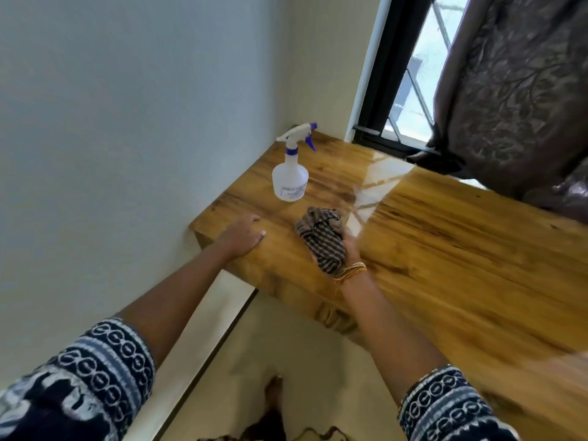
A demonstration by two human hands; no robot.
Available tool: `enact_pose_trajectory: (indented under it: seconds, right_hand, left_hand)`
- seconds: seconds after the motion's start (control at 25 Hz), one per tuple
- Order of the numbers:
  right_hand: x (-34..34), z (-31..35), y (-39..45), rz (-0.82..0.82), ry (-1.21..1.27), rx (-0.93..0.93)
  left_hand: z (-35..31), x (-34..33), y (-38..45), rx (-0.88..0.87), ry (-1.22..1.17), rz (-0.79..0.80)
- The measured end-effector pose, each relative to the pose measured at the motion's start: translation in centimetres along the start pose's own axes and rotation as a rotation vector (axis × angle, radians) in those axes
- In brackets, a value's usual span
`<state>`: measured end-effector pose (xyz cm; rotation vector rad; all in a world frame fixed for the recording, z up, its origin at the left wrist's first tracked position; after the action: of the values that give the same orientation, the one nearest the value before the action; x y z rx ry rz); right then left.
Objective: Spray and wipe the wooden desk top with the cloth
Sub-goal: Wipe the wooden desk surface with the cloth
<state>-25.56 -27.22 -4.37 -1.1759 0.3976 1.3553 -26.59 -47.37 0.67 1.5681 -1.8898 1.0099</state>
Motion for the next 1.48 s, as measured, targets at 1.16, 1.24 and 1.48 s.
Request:
enact_pose_trajectory:
  seconds: [1.16, 1.24, 1.48]
  right_hand:
    - [0.4, -4.8, -1.9, 0.297, -0.120, 0.295]
    - [0.1, -4.4, -2.1, 0.351, -0.111, 0.357]
    - [-0.4, -5.9, -4.2, 0.564, -0.241, 0.570]
  left_hand:
    - [6.2, -3.5, -0.9, -0.845, 0.195, -0.850]
    - [6.4, -3.4, -1.2, -0.872, 0.186, -0.889]
    - [6.7, -4.1, -2.2, -0.828, 0.287, -0.929]
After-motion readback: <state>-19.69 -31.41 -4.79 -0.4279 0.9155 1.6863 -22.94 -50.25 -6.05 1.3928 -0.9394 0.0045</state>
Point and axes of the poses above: each hand's wrist, its own y-axis towards the middle knuckle, its own x-axis out of the back of the hand, z = x × y, the point moved 8 cm from there along y, towards the middle knuckle, and after that the axes turned 1 degree about x, right-handed, at the moved point
